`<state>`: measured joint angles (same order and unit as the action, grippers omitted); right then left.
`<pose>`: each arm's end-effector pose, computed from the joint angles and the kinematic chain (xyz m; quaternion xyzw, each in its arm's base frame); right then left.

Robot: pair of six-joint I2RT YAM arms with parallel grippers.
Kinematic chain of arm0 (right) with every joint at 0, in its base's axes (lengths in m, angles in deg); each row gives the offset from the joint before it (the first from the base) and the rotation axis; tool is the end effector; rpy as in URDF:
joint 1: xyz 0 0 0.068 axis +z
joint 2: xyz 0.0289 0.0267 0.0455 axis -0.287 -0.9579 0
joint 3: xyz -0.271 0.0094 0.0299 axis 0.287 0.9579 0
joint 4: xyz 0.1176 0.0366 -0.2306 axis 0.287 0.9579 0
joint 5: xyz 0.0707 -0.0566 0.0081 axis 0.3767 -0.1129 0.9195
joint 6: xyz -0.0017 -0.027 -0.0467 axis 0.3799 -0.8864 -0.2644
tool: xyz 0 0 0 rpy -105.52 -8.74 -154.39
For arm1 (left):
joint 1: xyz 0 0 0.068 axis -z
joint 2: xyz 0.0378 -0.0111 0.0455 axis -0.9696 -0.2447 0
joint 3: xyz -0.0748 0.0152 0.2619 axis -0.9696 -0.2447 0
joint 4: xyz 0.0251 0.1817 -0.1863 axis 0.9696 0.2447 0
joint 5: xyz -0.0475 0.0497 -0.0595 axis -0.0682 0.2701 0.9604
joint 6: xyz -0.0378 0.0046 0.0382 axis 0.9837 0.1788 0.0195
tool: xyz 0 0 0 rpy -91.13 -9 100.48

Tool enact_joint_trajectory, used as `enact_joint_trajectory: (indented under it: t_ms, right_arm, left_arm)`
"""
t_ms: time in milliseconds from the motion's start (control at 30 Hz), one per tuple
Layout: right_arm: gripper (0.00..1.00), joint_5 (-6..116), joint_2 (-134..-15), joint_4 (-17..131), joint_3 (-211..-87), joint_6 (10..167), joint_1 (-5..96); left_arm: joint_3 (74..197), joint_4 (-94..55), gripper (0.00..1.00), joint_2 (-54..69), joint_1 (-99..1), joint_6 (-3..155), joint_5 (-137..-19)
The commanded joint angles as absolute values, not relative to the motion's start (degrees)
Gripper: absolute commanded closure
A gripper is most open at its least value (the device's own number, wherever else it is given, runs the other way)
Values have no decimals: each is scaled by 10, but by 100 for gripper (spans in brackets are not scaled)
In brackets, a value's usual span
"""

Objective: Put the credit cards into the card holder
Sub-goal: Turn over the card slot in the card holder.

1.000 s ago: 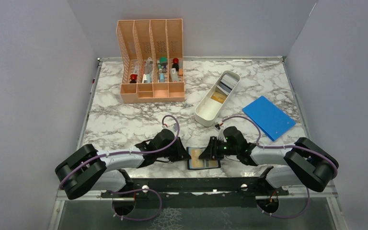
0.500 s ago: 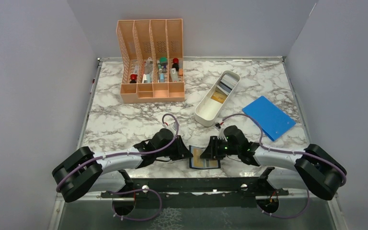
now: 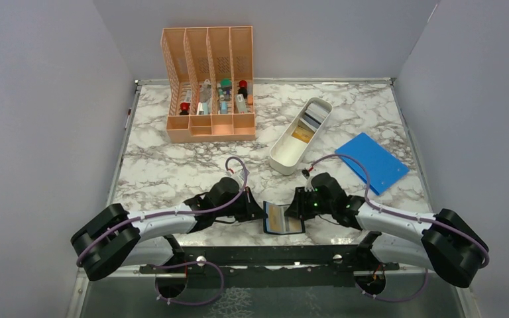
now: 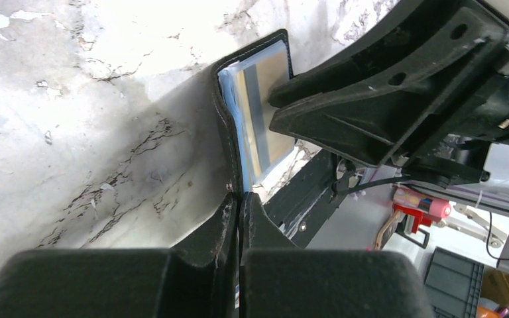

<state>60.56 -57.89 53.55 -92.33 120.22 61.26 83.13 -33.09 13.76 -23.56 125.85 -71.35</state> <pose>0.1376 0.1467 0.1460 -0.0916 0.9053 0.3436 0.2326 0.1282 -0.1803 0.1531 -0.0067 0.8772 -0.4517 0.1629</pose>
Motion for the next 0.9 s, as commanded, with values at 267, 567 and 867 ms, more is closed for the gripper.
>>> enact_joint_trajectory:
  t_ms: [267, 567, 867]
  right_arm:
    - [70, 619, -625, 468, -888, 1207, 616]
    - [72, 622, -619, 453, -873, 1212, 616]
    - [72, 650, -646, 407, -857, 1229, 616]
  left_arm:
    - [856, -357, 81, 128, -231, 1234, -693]
    - [872, -367, 91, 107, -231, 1226, -685]
    - [861, -416, 87, 128, -231, 1225, -667]
